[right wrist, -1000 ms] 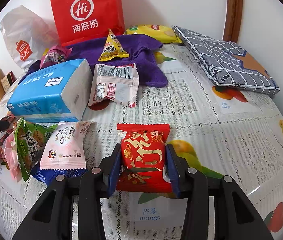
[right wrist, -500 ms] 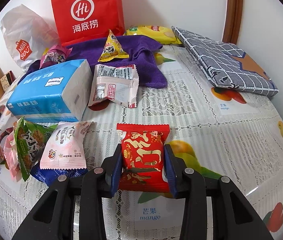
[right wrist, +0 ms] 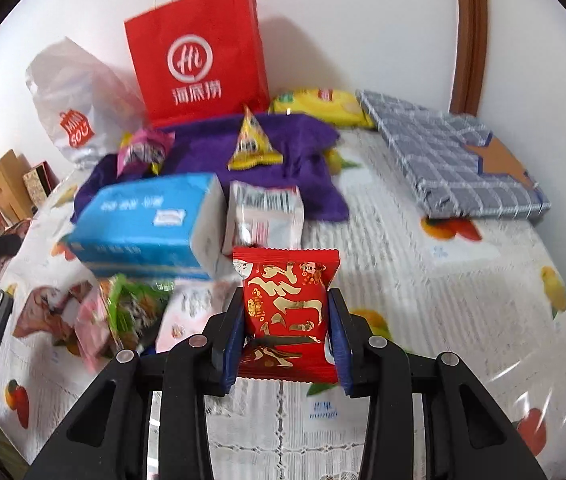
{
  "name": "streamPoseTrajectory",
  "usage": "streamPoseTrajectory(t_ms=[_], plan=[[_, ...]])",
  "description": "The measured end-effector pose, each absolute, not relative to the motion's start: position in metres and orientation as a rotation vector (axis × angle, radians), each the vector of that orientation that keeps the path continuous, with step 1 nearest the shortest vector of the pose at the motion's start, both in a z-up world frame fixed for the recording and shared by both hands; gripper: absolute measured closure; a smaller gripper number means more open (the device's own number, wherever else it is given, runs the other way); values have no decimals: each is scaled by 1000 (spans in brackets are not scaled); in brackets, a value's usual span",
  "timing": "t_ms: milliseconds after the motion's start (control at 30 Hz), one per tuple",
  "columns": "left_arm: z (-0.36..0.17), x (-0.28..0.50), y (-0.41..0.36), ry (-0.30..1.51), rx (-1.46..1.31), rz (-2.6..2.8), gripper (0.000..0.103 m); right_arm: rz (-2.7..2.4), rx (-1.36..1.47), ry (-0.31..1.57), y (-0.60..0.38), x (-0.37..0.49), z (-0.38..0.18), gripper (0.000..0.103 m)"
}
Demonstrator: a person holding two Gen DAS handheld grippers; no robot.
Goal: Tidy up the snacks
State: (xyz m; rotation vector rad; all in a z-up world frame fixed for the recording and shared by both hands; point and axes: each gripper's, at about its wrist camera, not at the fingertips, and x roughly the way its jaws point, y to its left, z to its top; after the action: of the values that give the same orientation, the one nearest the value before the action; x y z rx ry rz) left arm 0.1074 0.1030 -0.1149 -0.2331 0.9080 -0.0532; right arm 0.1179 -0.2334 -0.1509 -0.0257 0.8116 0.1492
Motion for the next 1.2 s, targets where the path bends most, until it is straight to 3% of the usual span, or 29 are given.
streamPoseTrajectory(t_ms=[700,1200], plan=[[-49,177,45,817,-182,-138,82,243,-52,693,-168,200,-59,65],[-42,276,90,819,-263,-49,82,163,-28,698,-175,311,-59,64]])
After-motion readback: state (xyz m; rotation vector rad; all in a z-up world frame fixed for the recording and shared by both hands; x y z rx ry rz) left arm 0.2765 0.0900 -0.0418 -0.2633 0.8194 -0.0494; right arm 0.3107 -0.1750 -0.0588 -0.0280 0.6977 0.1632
